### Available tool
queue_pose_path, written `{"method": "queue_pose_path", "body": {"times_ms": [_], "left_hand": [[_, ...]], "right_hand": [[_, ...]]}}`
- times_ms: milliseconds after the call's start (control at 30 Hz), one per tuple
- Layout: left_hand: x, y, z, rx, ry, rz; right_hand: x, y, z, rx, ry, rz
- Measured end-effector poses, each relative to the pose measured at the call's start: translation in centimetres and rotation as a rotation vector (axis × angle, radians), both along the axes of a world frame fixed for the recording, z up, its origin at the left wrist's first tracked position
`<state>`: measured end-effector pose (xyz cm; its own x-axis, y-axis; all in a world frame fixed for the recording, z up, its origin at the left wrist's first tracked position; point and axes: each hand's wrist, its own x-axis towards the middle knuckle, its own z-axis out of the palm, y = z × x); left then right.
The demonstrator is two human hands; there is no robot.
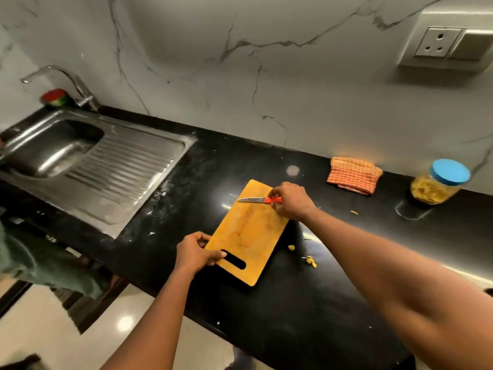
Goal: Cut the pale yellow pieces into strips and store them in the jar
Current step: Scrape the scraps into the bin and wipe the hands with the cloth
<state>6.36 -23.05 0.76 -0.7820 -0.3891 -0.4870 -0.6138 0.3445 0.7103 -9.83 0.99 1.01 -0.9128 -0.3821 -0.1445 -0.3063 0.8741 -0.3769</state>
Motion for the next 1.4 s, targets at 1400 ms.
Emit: {"method": "queue_pose_path", "body": {"times_ms": [1400], "left_hand": [[-16.9,11.5,-0.2,-0.587,0.208,-0.741]], "right_hand": [[-7.9,13.4,-2.1,0.270,-0.035,-0.211]]}}
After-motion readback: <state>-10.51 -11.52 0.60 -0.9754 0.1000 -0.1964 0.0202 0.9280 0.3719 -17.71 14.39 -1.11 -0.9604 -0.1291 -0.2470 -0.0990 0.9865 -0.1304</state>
